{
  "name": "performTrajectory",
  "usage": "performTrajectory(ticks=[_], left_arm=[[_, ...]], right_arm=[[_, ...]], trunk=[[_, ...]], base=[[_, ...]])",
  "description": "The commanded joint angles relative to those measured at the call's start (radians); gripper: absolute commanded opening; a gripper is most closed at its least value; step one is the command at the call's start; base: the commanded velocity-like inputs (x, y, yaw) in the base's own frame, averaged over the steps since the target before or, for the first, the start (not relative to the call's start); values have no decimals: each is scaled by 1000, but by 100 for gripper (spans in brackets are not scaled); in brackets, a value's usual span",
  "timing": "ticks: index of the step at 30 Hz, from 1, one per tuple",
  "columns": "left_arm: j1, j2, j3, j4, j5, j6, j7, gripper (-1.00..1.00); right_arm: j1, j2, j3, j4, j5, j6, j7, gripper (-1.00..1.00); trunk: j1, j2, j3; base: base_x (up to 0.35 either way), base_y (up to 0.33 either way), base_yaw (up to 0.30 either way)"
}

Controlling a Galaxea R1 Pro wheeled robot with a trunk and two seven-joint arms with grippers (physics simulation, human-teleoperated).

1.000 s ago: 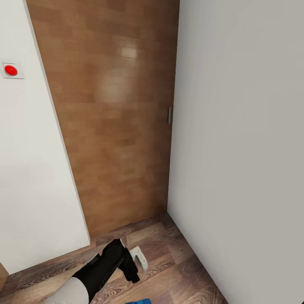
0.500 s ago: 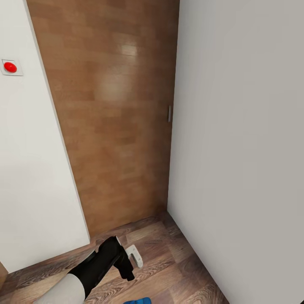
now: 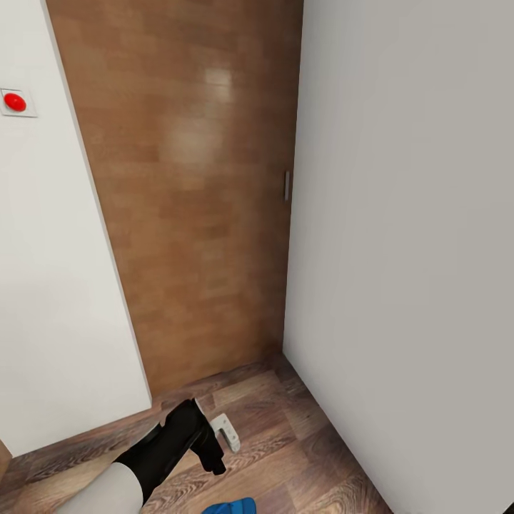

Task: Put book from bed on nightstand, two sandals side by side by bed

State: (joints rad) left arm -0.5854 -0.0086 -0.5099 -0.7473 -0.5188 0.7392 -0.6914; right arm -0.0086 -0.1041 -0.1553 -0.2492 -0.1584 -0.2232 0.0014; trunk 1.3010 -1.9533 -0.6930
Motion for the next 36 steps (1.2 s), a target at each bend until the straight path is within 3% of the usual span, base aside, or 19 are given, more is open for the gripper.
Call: performTrajectory(ticks=[1, 15, 18, 21, 22, 23, 25, 29, 31, 36], left_arm=[[-1, 0, 1, -1, -10, 2, -9, 100], [-1, -1, 4, -2, -10, 2, -7, 100], [-1, -1, 4, -1, -10, 2, -7, 100], [-1, -1, 4, -1, -10, 2, -7, 100], [-1, -1, 4, -1, -10, 2, -8, 100], [-1, -2, 4, -1, -9, 2, -8, 100], [-1, -3, 4, -1, -9, 2, -8, 100], [-1, -6, 3, -2, -9, 3, -9, 100], [-1, -7, 2, -2, -9, 3, -9, 100], [-1, -7, 9, -2, -7, 3, -10, 100]], right_arm=[[-1, 0, 3, 1, -10, -3, 0, 100], [-1, -3, 6, -7, -10, -3, 2, 100], [-1, -5, 10, -37, -11, -3, 14, 100], [-1, -4, 18, -142, -4, 6, 68, 100], [-1, -2, 38, -277, -2, 41, 98, 100], [-1, -1, 56, -349, -2, 85, 105, 100], [-1, 3, 76, -423, -1, 158, 109, 100], [-1, 45, 109, -704, -11, 541, 115, 100], [-1, 52, 112, -776, -13, 609, 116, 100], [-1, 61, 115, -865, -15, 666, 117, 100]], trunk=[[4, -8, -4], [57, -106, -48], [69, -127, -58], [80, -148, -67], [84, -155, -70], [88, -162, -73], [96, -176, -79], [111, -204, -92], [119, -218, -98], [138, -253, -114]], base=[[0, 0, 0], [0, 0, 0], [0, 0, 0], [0, 0, 0], [0, 0, 0], [0, 0, 0], [0, 0, 0], [0, 0, 0], [0, 0, 0], [0, 0, 0]])
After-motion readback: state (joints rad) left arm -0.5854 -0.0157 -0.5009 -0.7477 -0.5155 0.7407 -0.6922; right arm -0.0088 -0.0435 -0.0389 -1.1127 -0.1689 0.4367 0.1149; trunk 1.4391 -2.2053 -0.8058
